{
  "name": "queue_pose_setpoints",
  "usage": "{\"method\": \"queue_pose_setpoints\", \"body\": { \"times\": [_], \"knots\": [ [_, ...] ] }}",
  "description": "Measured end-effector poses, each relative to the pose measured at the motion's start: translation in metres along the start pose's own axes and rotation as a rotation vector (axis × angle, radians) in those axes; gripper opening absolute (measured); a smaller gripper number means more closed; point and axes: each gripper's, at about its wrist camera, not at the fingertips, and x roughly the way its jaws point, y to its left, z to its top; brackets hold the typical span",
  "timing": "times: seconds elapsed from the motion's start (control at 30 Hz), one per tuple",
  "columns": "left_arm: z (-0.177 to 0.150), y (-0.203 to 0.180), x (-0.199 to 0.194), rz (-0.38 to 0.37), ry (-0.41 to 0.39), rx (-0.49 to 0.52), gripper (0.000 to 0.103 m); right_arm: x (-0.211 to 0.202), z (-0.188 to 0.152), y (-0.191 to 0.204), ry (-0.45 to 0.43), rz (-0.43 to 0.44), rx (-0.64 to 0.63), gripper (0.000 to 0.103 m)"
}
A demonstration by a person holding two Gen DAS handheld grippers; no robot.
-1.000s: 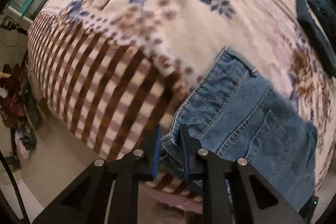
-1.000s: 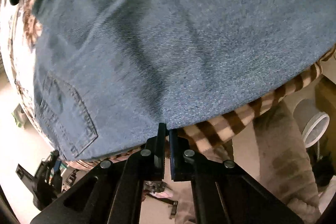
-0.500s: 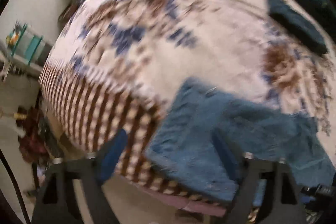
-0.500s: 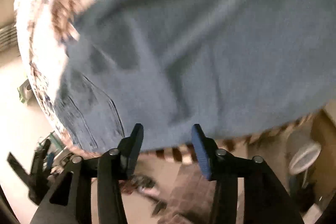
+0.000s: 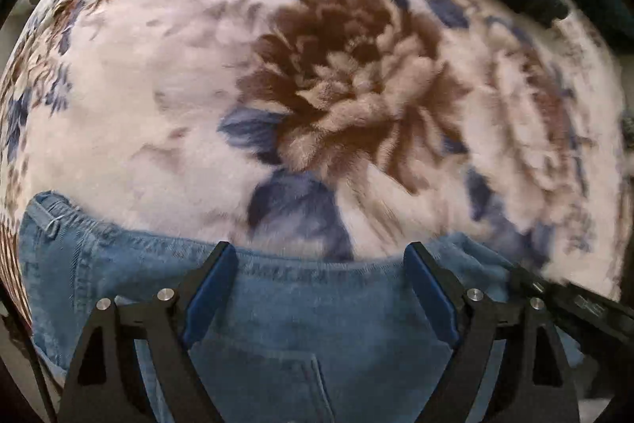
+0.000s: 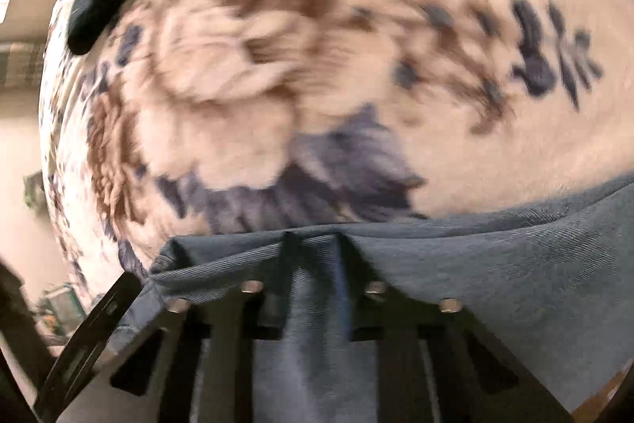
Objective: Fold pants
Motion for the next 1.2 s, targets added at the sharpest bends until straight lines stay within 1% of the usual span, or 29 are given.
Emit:
{"method": "queue_pose_setpoints", "body": {
  "times": [0.07, 0.13, 0.2, 0.23, 0.27, 0.3, 0.33, 0.37, 0.43, 0.47, 0.5, 0.53, 0.57, 0.6, 0.67, 0.7, 0.73, 0.77, 0.8, 0.83, 0.9, 0.97, 1.0, 1.03, 1.07, 1.1, 1.17, 1.2],
  "knots": [
    [0.004, -0.004, 0.011, 0.044, 0.01, 0.023, 0.086, -0.007, 0.002, -0.014, 0.036, 0.064, 0.025, 0.003],
    [0.007, -0.006, 0.016, 0.063, 0.027, 0.015, 0.086, -0.02, 0.002, -0.026, 0.051, 0.104, 0.027, 0.009],
    [0.007, -0.006, 0.003, 0.061, 0.015, -0.01, 0.086, -0.046, -0.001, -0.04, 0.018, 0.112, 0.01, 0.013],
    [0.007, -0.008, -0.009, 0.06, 0.0, -0.024, 0.086, -0.058, -0.004, -0.047, -0.006, 0.118, 0.004, 0.021],
    [0.005, -0.012, -0.021, 0.055, -0.014, -0.035, 0.086, -0.077, -0.011, -0.056, -0.055, 0.122, -0.005, 0.036],
    [0.001, -0.021, -0.04, 0.031, -0.045, -0.039, 0.086, -0.091, -0.015, -0.066, -0.094, 0.124, -0.009, 0.046],
    [-0.003, -0.029, -0.054, 0.028, -0.069, -0.031, 0.086, -0.108, -0.023, -0.08, -0.141, 0.13, -0.007, 0.062],
    [-0.007, -0.039, -0.067, 0.029, -0.087, -0.017, 0.086, -0.13, -0.034, -0.101, -0.197, 0.132, 0.004, 0.069],
    [-0.019, -0.071, -0.095, -0.006, -0.119, 0.026, 0.086, -0.163, -0.049, -0.148, -0.257, 0.102, 0.057, 0.069],
    [-0.025, -0.085, -0.102, -0.01, -0.129, 0.047, 0.086, -0.179, -0.057, -0.18, -0.282, 0.082, 0.119, 0.069],
    [-0.035, -0.11, -0.109, -0.01, -0.137, 0.088, 0.087, -0.193, -0.064, -0.209, -0.298, 0.065, 0.181, 0.069],
    [-0.044, -0.128, -0.109, -0.017, -0.134, 0.119, 0.087, -0.205, -0.072, -0.24, -0.317, 0.047, 0.26, 0.069],
    [-0.056, -0.145, -0.109, -0.028, -0.129, 0.156, 0.087, -0.22, -0.082, -0.281, -0.347, 0.037, 0.367, 0.069],
    [-0.07, -0.164, -0.106, -0.033, -0.117, 0.197, 0.087, -0.231, -0.093, -0.314, -0.377, 0.037, 0.454, 0.069],
    [-0.091, -0.205, -0.087, -0.049, -0.065, 0.268, 0.087, -0.245, -0.112, -0.371, -0.42, 0.002, 0.575, 0.069],
    [-0.104, -0.227, -0.075, -0.072, -0.03, 0.295, 0.087, -0.247, -0.12, -0.398, -0.424, -0.018, 0.622, 0.069],
    [-0.113, -0.242, -0.066, -0.083, -0.006, 0.315, 0.087, -0.246, -0.128, -0.428, -0.419, -0.015, 0.669, 0.069],
    [-0.125, -0.263, -0.054, -0.095, 0.029, 0.349, 0.087, -0.242, -0.132, -0.447, -0.411, 0.01, 0.695, 0.069],
    [-0.132, -0.273, -0.046, -0.102, 0.048, 0.369, 0.087, -0.236, -0.133, -0.462, -0.397, 0.043, 0.711, 0.069],
    [-0.142, -0.291, -0.035, -0.098, 0.063, 0.403, 0.087, -0.227, -0.134, -0.48, -0.384, 0.105, 0.725, 0.069],
    [-0.153, -0.311, -0.017, -0.098, 0.097, 0.439, 0.087, -0.212, -0.13, -0.49, -0.398, 0.182, 0.711, 0.069],
    [-0.16, -0.324, 0.004, -0.074, 0.131, 0.458, 0.087, -0.2, -0.123, -0.498, -0.425, 0.251, 0.686, 0.069],
    [-0.163, -0.328, 0.018, -0.046, 0.154, 0.463, 0.087, -0.192, -0.118, -0.494, -0.446, 0.29, 0.674, 0.069],
    [-0.163, -0.33, 0.026, -0.035, 0.166, 0.463, 0.09, -0.189, -0.115, -0.495, -0.464, 0.305, 0.663, 0.069],
    [-0.162, -0.33, 0.031, -0.041, 0.174, 0.456, 0.098, -0.188, -0.11, -0.493, -0.492, 0.325, 0.647, 0.069],
    [-0.159, -0.331, 0.036, -0.068, 0.184, 0.441, 0.103, -0.189, -0.108, -0.492, -0.521, 0.34, 0.637, 0.069],
    [-0.157, -0.335, 0.041, -0.048, 0.197, 0.436, 0.103, -0.195, -0.103, -0.49, -0.576, 0.38, 0.604, 0.068],
    [-0.157, -0.339, 0.044, -0.024, 0.205, 0.435, 0.103, -0.196, -0.099, -0.489, -0.585, 0.388, 0.589, 0.068]
  ]
}}
